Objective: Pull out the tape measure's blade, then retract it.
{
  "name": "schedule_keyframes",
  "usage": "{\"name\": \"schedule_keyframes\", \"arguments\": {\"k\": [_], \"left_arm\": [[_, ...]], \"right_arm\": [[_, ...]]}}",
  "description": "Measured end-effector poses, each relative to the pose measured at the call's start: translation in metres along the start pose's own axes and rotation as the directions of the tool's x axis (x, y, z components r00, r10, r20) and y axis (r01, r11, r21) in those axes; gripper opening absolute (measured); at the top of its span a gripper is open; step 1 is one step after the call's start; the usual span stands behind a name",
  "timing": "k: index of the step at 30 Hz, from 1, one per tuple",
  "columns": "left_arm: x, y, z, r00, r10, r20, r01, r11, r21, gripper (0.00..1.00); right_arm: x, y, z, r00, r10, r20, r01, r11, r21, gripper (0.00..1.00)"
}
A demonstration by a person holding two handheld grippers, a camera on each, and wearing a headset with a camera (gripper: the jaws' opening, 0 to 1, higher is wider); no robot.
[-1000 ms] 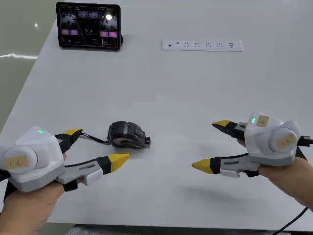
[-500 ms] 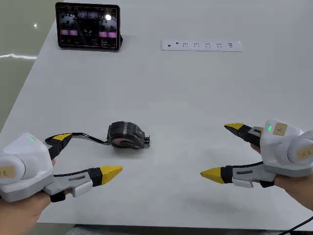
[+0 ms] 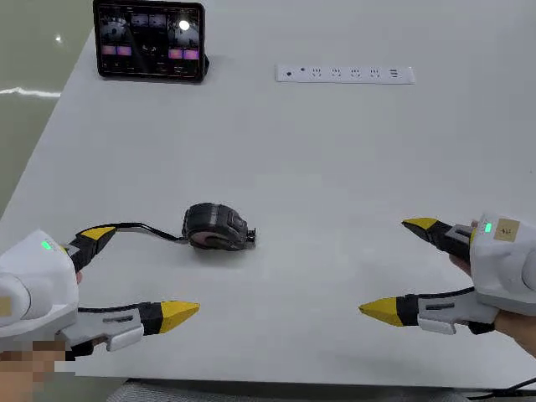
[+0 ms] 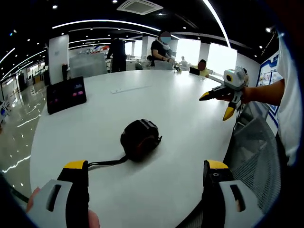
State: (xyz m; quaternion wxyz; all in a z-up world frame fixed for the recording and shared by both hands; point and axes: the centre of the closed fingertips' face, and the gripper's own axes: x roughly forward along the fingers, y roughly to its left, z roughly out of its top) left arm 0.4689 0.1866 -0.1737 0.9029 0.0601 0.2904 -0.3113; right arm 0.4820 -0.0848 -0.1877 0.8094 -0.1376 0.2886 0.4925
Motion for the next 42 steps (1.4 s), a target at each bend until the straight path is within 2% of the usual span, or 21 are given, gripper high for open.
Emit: {"name": "schedule_keyframes", "arguments": {"k": [9,16,22,30,42], "left_arm": [[-0.005,-0.004,-0.006,0.9997,-0.018,-0.019,0.019,0.999,0.029,0.99],[-0.006,-0.009,-0.009,0.9986,-0.039,-0.035,0.041,0.998,0.053,0.99],[-0.003,-0.011,-0.009,0.9982,-0.051,-0.031,0.052,0.997,0.061,0.99],[-0.003,-0.012,-0.014,0.9963,-0.068,-0.053,0.072,0.994,0.081,0.99],[-0.001,-0.018,-0.019,0.992,-0.094,-0.084,0.104,0.986,0.132,0.99]], "right_arm": [[-0.007,0.003,-0.01,0.9996,-0.007,-0.028,0.007,1.0,0.007,0.83],[-0.013,0.006,-0.012,0.9997,-0.015,-0.019,0.016,1.0,0.024,0.84],[-0.012,0.008,-0.014,0.9997,-0.026,-0.004,0.026,0.999,0.041,0.84],[-0.008,0.006,-0.023,0.9995,-0.032,-0.001,0.032,0.998,0.057,0.84],[-0.011,0.006,-0.029,0.9993,-0.018,-0.032,0.02,0.998,0.058,0.84]]}}
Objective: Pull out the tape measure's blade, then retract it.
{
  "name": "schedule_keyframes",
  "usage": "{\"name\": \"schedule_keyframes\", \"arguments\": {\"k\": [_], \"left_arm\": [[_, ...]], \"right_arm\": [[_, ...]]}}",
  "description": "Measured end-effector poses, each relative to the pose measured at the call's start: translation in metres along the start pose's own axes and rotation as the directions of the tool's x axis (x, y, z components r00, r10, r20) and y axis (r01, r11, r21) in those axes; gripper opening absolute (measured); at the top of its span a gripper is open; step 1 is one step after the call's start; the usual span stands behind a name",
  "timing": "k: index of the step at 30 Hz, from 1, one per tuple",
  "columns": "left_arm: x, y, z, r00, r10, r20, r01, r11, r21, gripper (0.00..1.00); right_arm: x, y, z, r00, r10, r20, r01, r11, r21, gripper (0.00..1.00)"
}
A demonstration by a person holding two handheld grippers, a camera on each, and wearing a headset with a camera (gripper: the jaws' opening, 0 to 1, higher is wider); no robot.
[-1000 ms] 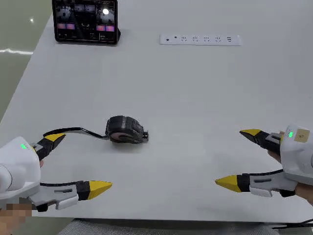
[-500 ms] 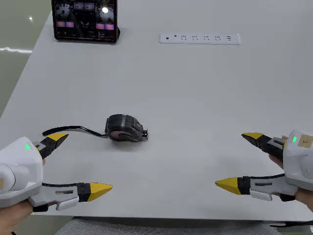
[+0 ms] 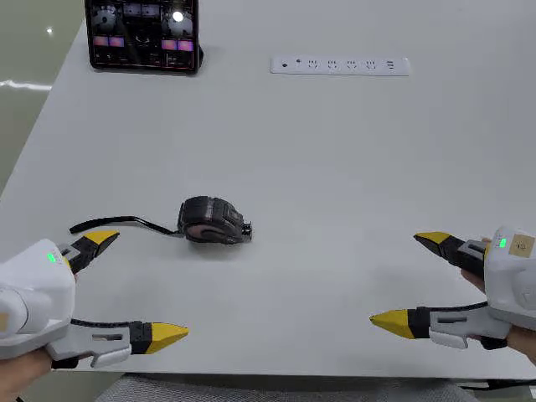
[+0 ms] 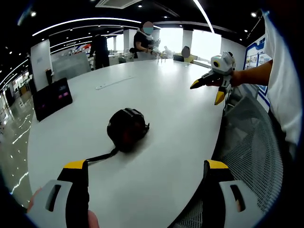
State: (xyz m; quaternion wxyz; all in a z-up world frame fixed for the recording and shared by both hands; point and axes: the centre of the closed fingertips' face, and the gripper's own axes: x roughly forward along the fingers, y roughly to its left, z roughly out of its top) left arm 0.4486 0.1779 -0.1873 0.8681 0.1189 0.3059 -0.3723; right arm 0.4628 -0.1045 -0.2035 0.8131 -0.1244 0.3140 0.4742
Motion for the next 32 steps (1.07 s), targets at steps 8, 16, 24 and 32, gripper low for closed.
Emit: {"name": "schedule_keyframes", "arguments": {"k": [8,16,24,32], "left_arm": [[0.002,-0.007,-0.003,0.9994,-0.032,-0.011,0.032,0.999,0.0,0.99],[0.003,-0.007,-0.01,0.9988,-0.034,-0.036,0.035,0.999,0.011,0.98],[0.003,-0.006,-0.011,0.9989,-0.034,-0.032,0.034,0.999,-0.028,0.98],[0.002,-0.007,-0.011,0.9987,-0.036,-0.037,0.035,0.999,-0.022,0.99]], "right_arm": [[-0.002,-0.001,-0.004,0.9999,-0.001,-0.013,0.001,1.0,-0.001,0.84],[-0.003,-0.001,-0.004,0.9999,-0.003,-0.013,0.003,1.0,0.0,0.83],[-0.003,0.001,-0.007,0.9999,-0.003,-0.017,0.003,1.0,0.005,0.83],[-0.004,0.001,-0.007,0.9998,-0.003,-0.017,0.004,1.0,0.006,0.83]]}}
